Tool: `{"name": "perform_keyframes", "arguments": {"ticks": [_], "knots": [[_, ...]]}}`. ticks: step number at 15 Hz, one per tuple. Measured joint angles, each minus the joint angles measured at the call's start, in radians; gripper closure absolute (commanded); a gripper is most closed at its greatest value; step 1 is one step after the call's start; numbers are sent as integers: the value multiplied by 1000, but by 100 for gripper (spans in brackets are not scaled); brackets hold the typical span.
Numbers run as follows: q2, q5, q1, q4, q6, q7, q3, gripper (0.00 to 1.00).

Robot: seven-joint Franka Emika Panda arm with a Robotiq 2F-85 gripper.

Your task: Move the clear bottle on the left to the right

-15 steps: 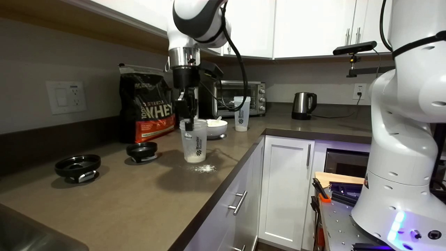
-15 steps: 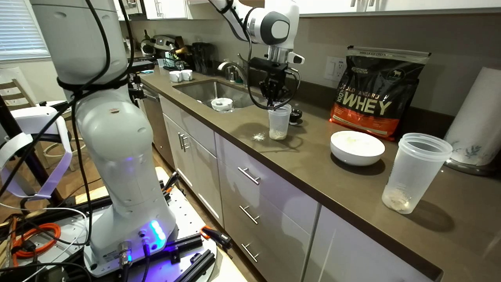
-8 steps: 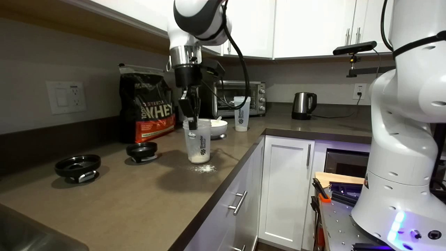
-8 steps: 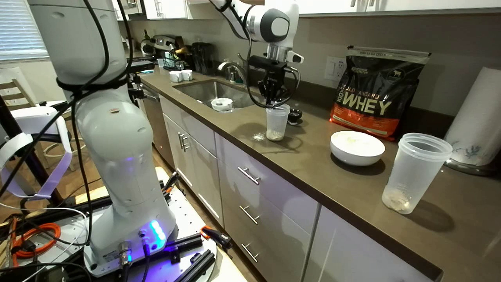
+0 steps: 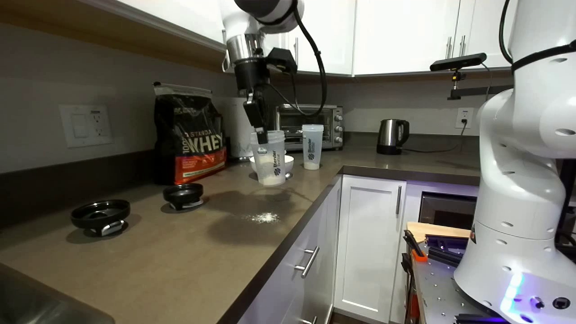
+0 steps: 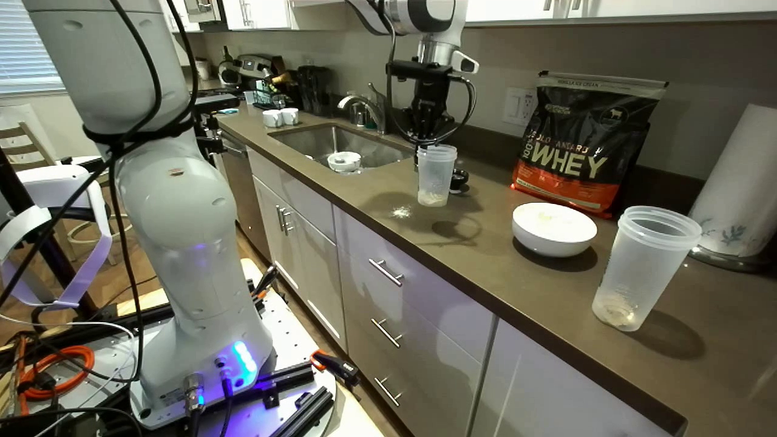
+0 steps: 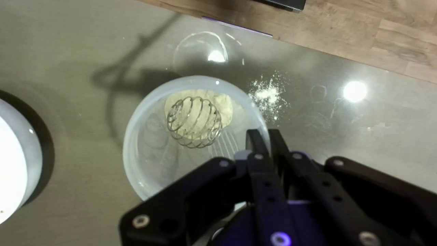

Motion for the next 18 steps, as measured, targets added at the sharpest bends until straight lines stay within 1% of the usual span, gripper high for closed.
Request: {"name": "perform_keyframes", "arguments": {"ticks": [5, 13, 18], "knots": [[-38, -54, -26, 36, -78, 0, -32, 98], [-86, -57, -99, 39, -80, 0, -114, 98], [-92, -57, -141, 42, -79, 3, -157, 98]]}}
